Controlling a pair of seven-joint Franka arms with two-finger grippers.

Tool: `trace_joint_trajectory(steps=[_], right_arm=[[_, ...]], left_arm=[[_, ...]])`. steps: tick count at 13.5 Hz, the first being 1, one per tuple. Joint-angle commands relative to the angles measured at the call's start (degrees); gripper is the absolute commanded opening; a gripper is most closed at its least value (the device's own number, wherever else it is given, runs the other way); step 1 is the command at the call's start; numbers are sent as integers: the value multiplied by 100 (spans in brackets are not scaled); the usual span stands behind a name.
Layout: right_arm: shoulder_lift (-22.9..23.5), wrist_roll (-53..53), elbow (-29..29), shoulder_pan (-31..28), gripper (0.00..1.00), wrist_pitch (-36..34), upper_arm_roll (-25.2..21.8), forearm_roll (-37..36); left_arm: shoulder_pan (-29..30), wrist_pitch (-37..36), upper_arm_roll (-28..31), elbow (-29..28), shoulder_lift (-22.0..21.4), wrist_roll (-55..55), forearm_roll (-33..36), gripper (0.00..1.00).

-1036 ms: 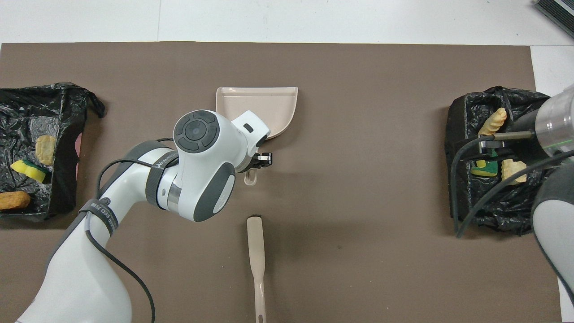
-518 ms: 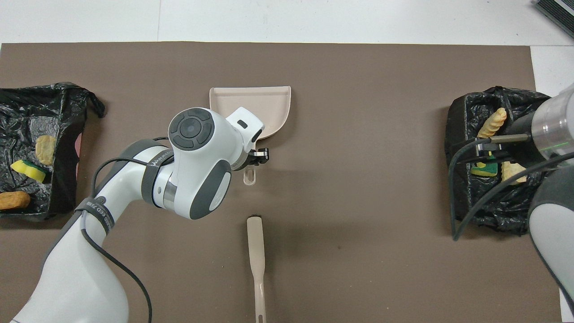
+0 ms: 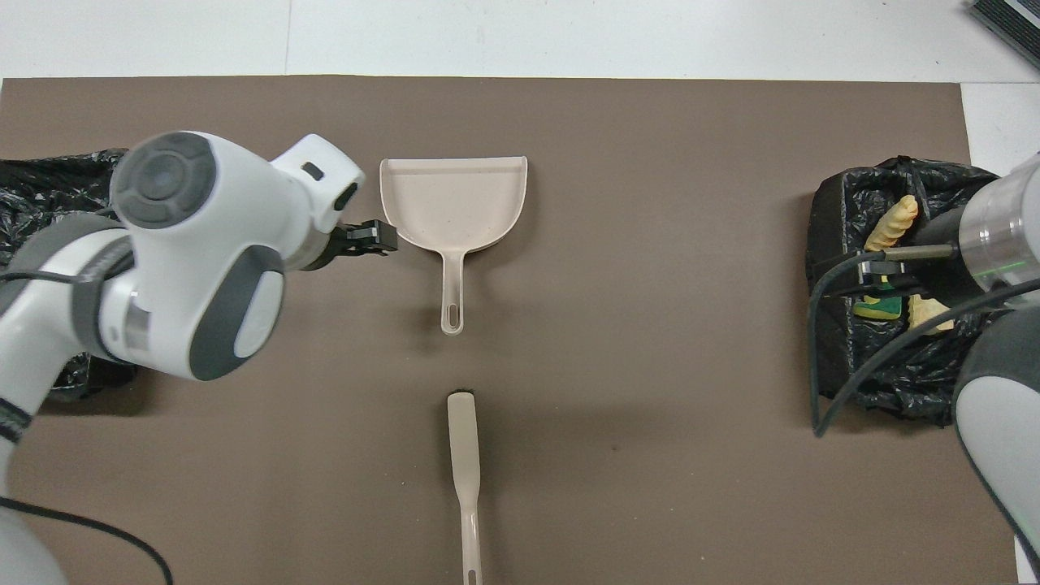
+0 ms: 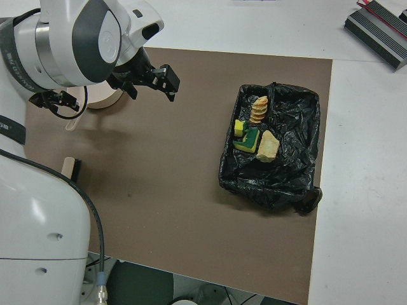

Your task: Sweep and dump trash in bin

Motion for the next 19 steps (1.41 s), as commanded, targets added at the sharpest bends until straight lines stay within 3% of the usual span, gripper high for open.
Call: trace_joint_trajectory(steps=[1,11,14,19], right_arm=[[-77,102,-89,-30,100,74,21,129],[-86,111,-89,-30,100,57,29,138],[-86,111,-89,-38,100,57,29,173],[-86,198,-89,-21,100,74,29,173]], left_arm=[[566,-562,-56,-144,-494,828,62,100],[1902,-1704,-12,40,-1391,2665,88,100],[1991,-2565,-3,768,-1383,2809,97,100],[1982,-3419,-3,1280,-1409,2809,255,100]])
